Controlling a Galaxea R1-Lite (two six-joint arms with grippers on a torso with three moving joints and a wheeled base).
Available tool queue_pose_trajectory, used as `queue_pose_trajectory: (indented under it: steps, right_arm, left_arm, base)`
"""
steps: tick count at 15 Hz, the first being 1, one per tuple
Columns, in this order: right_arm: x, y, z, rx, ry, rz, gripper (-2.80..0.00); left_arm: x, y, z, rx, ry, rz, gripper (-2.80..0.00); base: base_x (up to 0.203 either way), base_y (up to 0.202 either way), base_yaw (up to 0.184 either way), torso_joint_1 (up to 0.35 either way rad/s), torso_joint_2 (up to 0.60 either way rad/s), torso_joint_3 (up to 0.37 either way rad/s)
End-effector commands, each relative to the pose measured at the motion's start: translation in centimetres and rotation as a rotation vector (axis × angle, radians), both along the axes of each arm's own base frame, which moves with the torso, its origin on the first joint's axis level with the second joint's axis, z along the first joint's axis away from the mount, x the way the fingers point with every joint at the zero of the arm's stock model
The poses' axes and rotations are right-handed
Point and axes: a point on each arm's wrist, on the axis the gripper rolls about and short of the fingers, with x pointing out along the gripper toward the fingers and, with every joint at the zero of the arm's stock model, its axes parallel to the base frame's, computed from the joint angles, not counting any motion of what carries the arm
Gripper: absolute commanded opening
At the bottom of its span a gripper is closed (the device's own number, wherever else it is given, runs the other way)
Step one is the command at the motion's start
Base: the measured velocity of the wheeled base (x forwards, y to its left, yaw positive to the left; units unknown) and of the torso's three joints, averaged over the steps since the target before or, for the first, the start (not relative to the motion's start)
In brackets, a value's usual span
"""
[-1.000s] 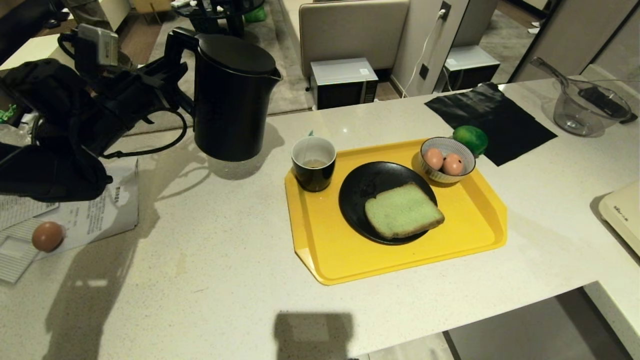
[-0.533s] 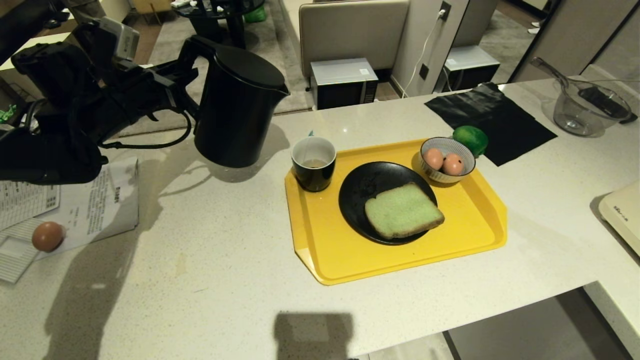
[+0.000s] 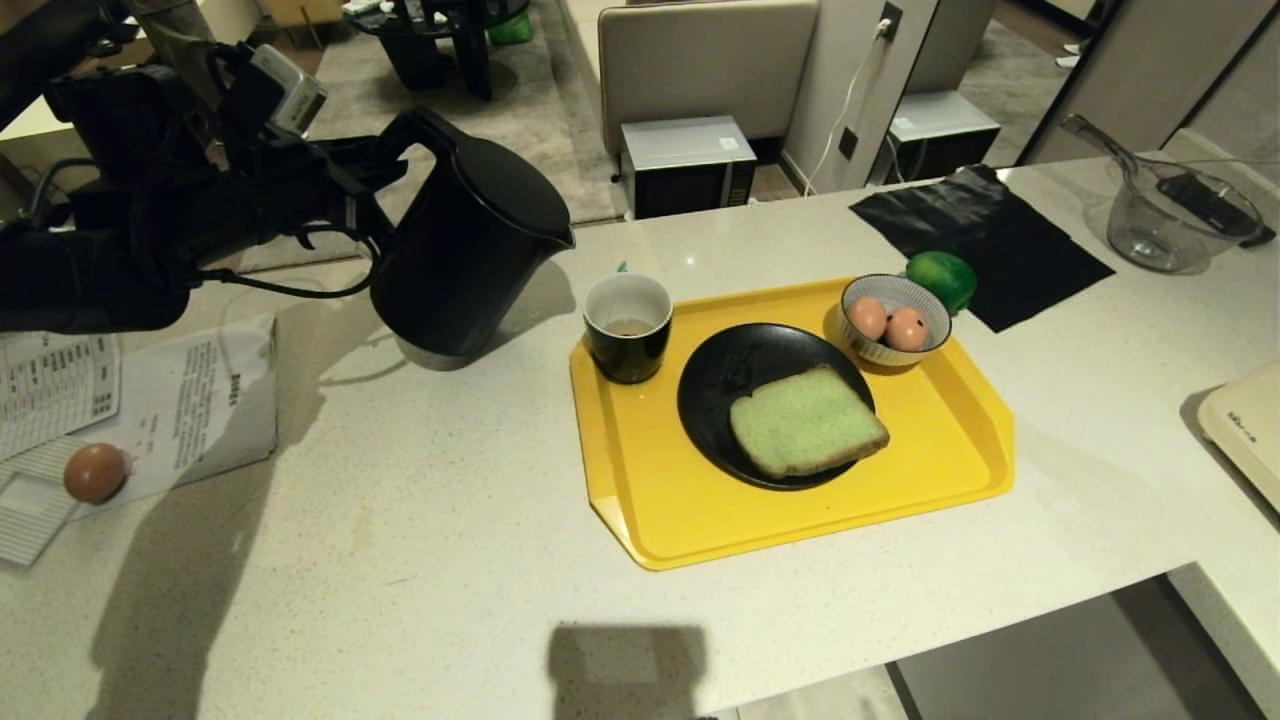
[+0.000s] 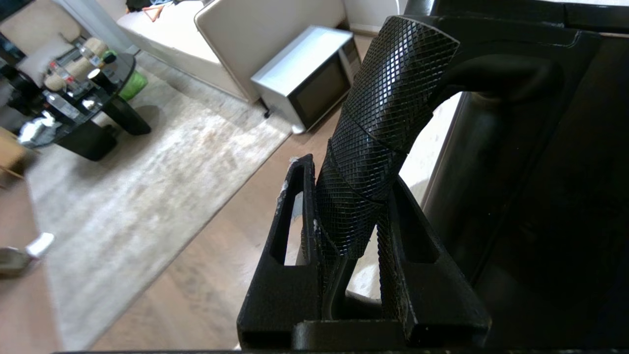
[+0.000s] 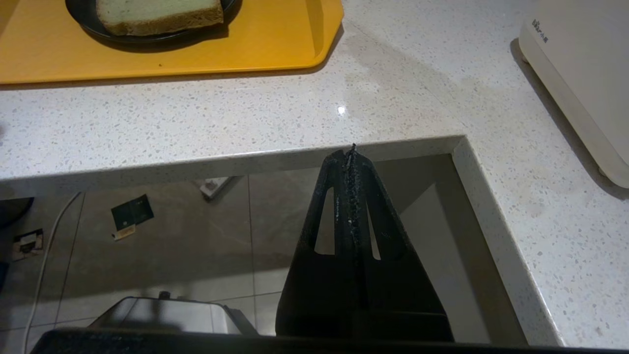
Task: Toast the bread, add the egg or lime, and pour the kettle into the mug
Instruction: Pour water into a cup
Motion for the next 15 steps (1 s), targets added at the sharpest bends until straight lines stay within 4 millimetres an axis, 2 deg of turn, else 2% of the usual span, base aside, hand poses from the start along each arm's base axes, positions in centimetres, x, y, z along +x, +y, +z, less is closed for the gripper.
queue_pose_trajectory:
  steps: [1,9,15]
  right_arm:
    - [0.2,0.0,-0.7,-0.001,0.025,0.001,-2.8]
    - [0.2,0.0,-0.7,-0.001,0.027,0.001,-2.8]
    - [0.2,0.0,-0.7,-0.001,0.024,0.001,-2.8]
  left_arm:
    - [0.2,-0.7,-0.2,0.029,-0.002,-0.012,-2.8]
    - [0.0,-3.3,2.3,0.085,-0.043,-0.058,-2.8]
    - [-1.0,-3.4,3.4,0.21,-0.046,-0.042,-2.8]
  base:
    - [0.0,0.0,0.0,0.0,0.0,0.0]
    - [0.0,0.0,0.0,0.0,0.0,0.0]
    - [0.0,0.0,0.0,0.0,0.0,0.0]
